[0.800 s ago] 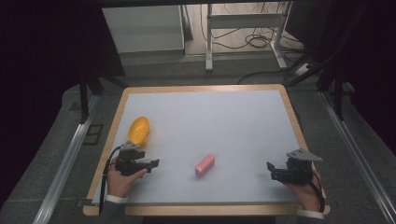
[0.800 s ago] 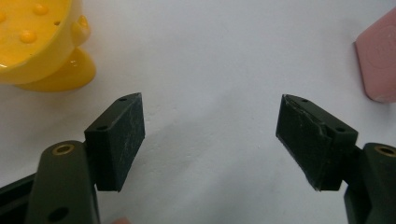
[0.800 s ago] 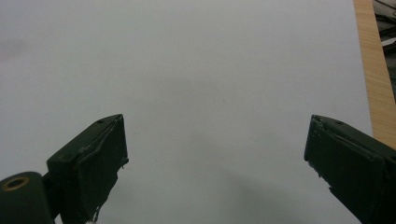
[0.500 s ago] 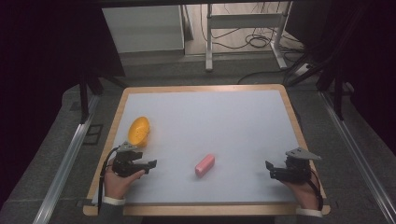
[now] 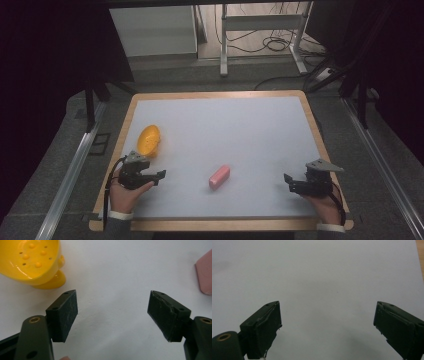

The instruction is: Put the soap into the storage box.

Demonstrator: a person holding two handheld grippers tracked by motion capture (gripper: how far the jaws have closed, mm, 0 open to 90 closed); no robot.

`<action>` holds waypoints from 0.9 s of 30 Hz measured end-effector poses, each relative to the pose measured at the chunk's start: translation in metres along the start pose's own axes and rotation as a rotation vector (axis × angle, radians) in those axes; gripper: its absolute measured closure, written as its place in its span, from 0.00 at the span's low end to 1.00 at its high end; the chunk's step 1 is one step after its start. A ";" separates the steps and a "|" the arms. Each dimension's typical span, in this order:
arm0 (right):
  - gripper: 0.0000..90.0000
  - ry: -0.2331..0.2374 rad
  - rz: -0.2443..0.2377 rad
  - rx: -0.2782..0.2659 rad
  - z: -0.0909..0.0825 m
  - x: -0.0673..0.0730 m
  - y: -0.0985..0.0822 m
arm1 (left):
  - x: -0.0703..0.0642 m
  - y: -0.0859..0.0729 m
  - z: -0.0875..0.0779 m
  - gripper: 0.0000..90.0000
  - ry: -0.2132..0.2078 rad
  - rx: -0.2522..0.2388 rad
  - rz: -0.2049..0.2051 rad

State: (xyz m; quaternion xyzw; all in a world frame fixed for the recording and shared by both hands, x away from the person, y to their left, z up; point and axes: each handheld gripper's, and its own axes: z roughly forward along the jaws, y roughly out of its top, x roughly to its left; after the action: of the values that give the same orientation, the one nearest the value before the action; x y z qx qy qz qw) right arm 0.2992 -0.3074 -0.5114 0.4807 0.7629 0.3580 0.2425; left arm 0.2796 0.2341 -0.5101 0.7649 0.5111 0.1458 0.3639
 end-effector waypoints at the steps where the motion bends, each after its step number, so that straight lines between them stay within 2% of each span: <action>1: 0.08 0.000 0.000 0.000 0.000 0.000 0.000 | 0.000 0.000 0.000 0.27 0.000 0.000 0.000; 3: 0.08 -0.002 0.001 0.008 0.000 -0.002 -0.001 | -0.003 0.000 -0.002 0.27 0.015 0.000 0.007; 6: 0.08 0.000 0.001 0.000 -0.002 -0.004 -0.001 | -0.008 0.001 -0.005 0.27 0.013 0.000 0.014; 11: 0.09 0.002 0.003 -0.018 -0.004 -0.005 0.002 | -0.012 0.005 -0.008 0.27 -0.007 0.002 0.028; 14: 0.09 -0.002 -0.015 -0.009 -0.001 -0.003 0.004 | -0.015 0.010 -0.008 0.27 -0.011 0.009 0.049; 21: 0.09 -0.016 -0.003 -0.010 -0.006 0.000 0.002 | -0.018 0.020 -0.016 0.27 -0.023 0.003 0.072; 27: 0.09 -0.013 -0.003 -0.015 -0.008 0.006 0.003 | -0.028 0.034 -0.019 0.27 -0.034 0.011 0.102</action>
State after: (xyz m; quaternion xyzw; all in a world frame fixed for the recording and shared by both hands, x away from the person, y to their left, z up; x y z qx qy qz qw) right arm 0.2929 -0.3034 -0.5041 0.4799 0.7595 0.3600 0.2516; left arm 0.2792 0.2098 -0.4694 0.7942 0.4661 0.1485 0.3605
